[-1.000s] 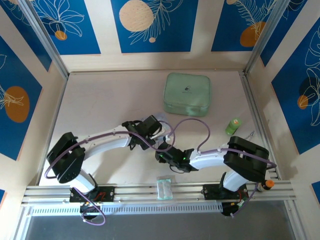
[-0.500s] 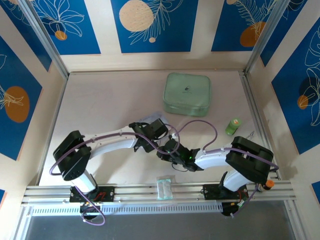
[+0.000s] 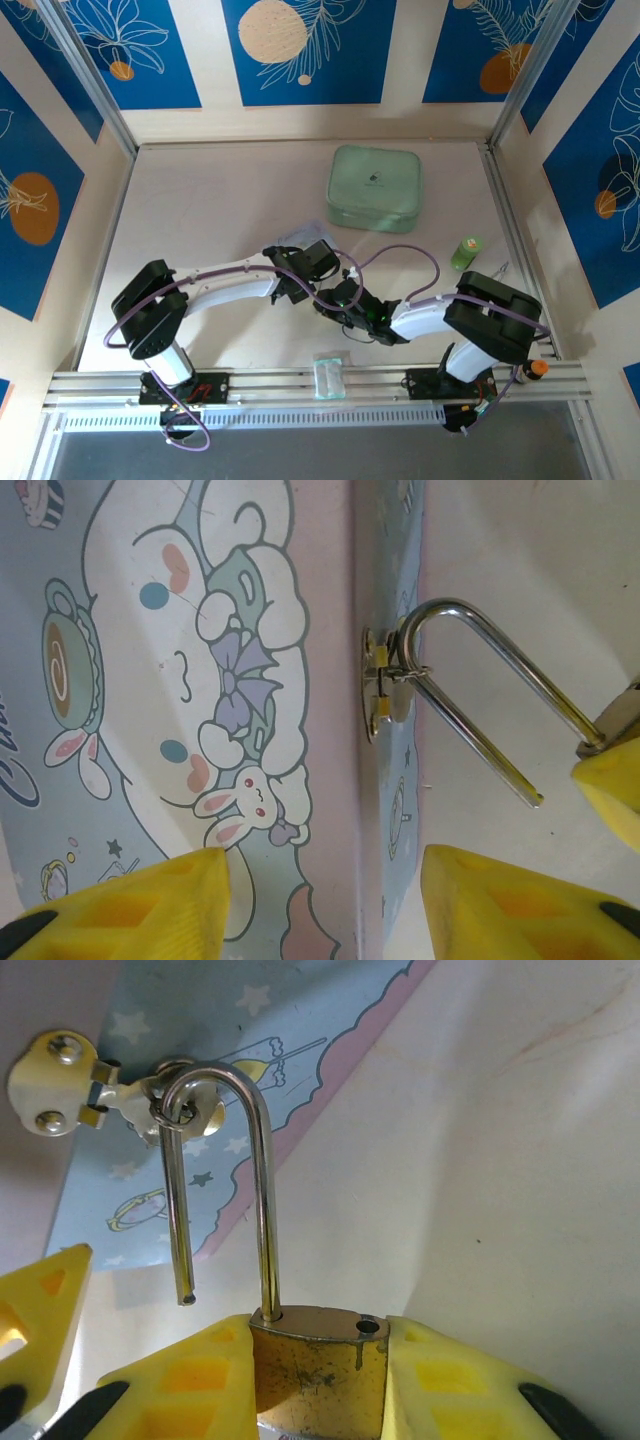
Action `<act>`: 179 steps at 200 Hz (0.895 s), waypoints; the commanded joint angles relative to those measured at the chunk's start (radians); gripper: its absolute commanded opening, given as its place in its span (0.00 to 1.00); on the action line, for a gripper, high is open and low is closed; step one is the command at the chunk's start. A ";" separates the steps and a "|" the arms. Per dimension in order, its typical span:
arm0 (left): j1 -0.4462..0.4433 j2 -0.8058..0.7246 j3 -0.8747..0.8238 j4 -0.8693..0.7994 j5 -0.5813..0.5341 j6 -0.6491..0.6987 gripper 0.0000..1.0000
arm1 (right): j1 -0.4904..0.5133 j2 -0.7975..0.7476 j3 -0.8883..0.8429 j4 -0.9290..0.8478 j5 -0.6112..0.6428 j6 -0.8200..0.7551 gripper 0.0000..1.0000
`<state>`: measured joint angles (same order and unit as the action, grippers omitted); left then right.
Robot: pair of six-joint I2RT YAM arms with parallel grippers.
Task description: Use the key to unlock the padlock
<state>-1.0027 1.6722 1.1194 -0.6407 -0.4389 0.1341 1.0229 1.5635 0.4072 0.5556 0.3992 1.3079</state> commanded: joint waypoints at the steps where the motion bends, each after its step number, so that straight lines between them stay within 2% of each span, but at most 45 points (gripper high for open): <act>1: -0.005 0.077 -0.066 -0.068 0.170 0.020 0.51 | -0.033 0.109 0.001 0.020 0.051 0.070 0.23; 47: -0.017 0.089 -0.087 -0.044 0.187 0.053 0.49 | -0.062 0.148 0.015 0.075 0.034 0.114 0.22; 158: -0.020 0.070 -0.119 -0.007 0.215 0.082 0.47 | -0.168 0.113 -0.025 0.099 0.033 0.160 0.20; 179: -0.020 0.074 -0.112 -0.011 0.206 0.075 0.47 | -0.168 0.082 -0.006 0.024 0.037 0.145 0.20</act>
<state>-1.0065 1.6638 1.0786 -0.5465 -0.4583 0.2115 0.9154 1.6234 0.4007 0.6960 0.2523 1.4750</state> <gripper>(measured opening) 0.471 0.246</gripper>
